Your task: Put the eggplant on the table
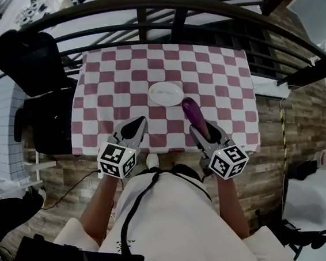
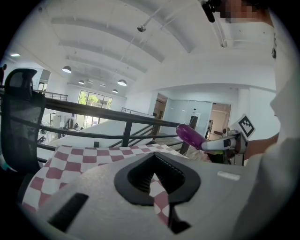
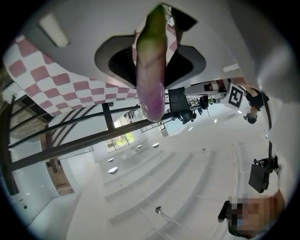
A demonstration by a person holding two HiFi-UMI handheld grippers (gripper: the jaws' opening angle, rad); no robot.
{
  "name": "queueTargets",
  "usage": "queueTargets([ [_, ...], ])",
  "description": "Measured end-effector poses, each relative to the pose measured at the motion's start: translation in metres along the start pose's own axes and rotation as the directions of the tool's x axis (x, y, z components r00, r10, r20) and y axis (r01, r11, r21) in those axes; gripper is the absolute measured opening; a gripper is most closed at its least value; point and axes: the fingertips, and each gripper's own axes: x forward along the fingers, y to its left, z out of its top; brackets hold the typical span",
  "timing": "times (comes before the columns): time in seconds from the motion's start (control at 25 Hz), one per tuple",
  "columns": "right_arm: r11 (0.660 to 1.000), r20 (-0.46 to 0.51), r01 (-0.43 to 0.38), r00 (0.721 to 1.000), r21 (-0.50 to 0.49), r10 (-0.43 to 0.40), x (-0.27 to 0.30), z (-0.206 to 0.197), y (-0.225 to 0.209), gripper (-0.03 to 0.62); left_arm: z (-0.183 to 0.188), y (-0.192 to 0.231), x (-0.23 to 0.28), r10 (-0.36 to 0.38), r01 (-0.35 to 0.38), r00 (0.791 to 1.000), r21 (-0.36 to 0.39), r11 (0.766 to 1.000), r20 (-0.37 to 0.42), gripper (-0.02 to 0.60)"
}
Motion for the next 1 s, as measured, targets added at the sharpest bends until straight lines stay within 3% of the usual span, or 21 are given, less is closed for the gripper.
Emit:
queueTargets([
  [0.44, 1.0, -0.049, -0.016, 0.999, -0.004, 0.016, 0.028, 0.005, -0.023, 0.192, 0.006, 0.01, 0.033, -0.01, 0.009, 1.0, -0.025, 1.0, -0.005, 0.005],
  [0.84, 0.982, -0.162, -0.148, 0.978, -0.118, 0.128, 0.079, 0.011, -0.072, 0.192, 0.009, 0.014, 0.062, 0.129, -0.129, 0.992, -0.071, 0.989, 0.003, 0.005],
  [1.0, 0.952, -0.275, -0.205, 0.951, -0.228, 0.139, 0.111, -0.004, -0.092, 0.192, 0.001, 0.022, 0.069, 0.191, -0.191, 0.982, -0.118, 0.975, -0.009, 0.005],
])
